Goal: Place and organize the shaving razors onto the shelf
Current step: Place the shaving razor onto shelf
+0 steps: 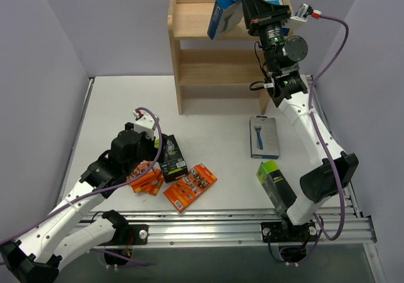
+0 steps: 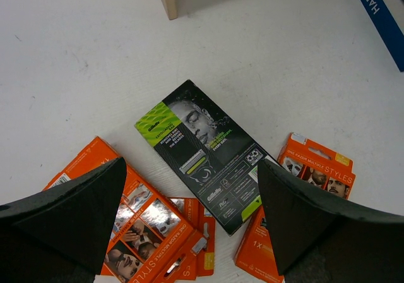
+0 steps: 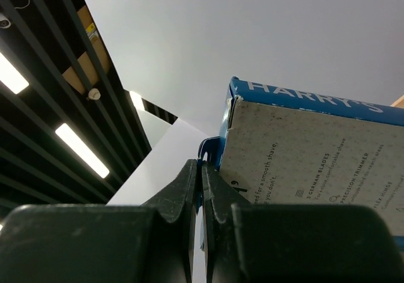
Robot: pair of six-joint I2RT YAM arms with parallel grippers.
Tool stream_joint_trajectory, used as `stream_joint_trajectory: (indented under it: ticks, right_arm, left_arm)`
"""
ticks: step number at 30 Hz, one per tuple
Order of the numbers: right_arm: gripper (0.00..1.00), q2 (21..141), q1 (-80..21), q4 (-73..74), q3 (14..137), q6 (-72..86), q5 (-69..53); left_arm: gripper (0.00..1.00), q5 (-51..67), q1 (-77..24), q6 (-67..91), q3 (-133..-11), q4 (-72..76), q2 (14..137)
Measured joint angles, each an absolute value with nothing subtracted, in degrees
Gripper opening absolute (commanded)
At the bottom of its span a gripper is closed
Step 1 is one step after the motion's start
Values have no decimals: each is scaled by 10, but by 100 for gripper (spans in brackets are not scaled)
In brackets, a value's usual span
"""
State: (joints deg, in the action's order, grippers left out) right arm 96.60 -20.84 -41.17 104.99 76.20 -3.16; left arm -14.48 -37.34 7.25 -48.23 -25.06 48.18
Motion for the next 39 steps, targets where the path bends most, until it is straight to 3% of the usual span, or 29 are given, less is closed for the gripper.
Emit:
stream_joint_trajectory:
  ticks: [23,39]
  right_arm:
    - [0,762,-217,-397,771,769,86]
    - [0,772,-310,-333,708,746,208]
  left_arm:
    - [94,-145,-378,72,-482,-251,482]
    - [94,-146,-380,72,-482,-251,482]
